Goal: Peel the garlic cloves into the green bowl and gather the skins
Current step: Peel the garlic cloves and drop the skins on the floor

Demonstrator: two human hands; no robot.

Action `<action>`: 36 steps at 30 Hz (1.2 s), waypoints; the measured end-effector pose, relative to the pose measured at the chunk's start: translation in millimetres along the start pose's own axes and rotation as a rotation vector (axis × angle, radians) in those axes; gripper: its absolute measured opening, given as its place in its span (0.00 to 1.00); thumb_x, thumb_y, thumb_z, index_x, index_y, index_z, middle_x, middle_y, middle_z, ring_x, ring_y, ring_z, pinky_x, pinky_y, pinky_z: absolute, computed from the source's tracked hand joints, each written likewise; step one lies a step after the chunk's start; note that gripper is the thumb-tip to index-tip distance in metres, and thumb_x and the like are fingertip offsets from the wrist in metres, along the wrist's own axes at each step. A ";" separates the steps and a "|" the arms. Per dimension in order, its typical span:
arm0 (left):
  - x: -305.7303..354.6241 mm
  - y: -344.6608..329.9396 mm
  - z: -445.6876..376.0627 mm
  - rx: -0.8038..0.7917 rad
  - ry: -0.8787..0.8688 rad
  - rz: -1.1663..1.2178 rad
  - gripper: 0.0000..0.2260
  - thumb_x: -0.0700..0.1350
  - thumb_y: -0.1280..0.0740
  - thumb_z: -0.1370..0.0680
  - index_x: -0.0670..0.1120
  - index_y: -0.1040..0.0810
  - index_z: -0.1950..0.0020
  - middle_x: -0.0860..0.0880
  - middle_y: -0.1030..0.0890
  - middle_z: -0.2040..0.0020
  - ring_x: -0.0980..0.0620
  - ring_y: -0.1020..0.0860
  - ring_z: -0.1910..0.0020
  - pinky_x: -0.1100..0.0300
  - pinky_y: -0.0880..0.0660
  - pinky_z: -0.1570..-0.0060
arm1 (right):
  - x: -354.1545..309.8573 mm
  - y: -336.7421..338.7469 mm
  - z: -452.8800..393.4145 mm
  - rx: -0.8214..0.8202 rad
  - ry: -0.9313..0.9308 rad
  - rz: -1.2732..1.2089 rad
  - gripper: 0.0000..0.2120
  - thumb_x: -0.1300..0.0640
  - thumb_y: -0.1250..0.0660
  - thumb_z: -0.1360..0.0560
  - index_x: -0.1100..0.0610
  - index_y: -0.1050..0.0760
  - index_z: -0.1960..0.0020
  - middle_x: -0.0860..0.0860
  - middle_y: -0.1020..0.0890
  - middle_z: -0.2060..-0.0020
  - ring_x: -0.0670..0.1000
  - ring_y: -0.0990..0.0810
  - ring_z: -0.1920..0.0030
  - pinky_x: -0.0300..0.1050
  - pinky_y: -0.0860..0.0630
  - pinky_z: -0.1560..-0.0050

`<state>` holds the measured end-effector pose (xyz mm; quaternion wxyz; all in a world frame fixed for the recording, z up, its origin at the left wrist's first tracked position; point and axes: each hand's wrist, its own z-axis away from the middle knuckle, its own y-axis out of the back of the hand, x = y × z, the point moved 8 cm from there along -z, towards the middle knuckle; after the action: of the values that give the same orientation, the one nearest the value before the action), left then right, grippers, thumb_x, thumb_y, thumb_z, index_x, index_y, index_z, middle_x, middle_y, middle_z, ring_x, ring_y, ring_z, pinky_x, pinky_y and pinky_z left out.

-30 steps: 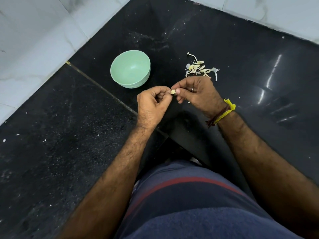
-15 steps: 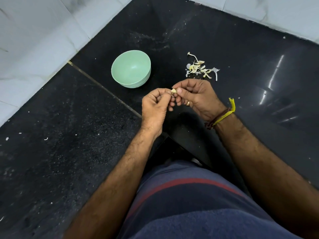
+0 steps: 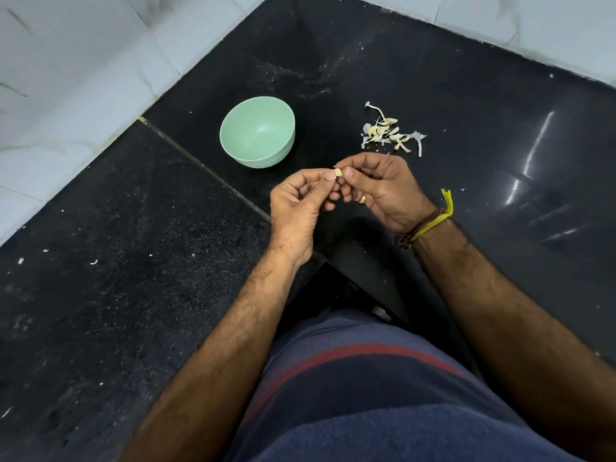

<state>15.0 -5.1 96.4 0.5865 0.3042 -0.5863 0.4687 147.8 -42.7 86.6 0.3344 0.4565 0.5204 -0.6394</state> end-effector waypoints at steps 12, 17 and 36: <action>1.8 1.3 0.7 0.100 0.021 -0.091 0.05 0.36 0.34 0.19 0.34 0.20 0.50 0.50 0.20 0.68 0.57 0.23 0.70 0.65 0.27 0.69 | -4.9 -7.1 1.6 -0.003 0.048 0.148 0.04 0.67 0.34 0.22 0.63 0.21 0.49 0.54 0.18 0.64 0.49 0.21 0.66 0.40 0.22 0.64; -1.7 14.4 -1.2 0.222 0.015 -0.136 0.04 0.36 0.32 0.21 0.41 0.20 0.55 0.48 0.21 0.66 0.56 0.24 0.70 0.64 0.27 0.71 | -9.5 -14.5 -0.2 0.082 0.149 0.335 0.06 0.70 0.32 0.24 0.68 0.19 0.48 0.62 0.16 0.58 0.51 0.17 0.61 0.42 0.19 0.57; 2.3 10.0 -15.1 0.141 -0.063 -0.393 0.04 0.43 0.30 0.25 0.42 0.19 0.56 0.47 0.21 0.66 0.52 0.25 0.68 0.54 0.22 0.68 | -17.3 -4.9 7.7 0.314 0.249 0.295 0.07 0.67 0.29 0.26 0.65 0.17 0.48 0.56 0.14 0.55 0.52 0.15 0.53 0.50 0.18 0.46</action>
<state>11.7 12.8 94.8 0.6253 0.4675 -0.4996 0.3753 147.8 -49.9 104.8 0.2822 0.6493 0.3797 -0.5955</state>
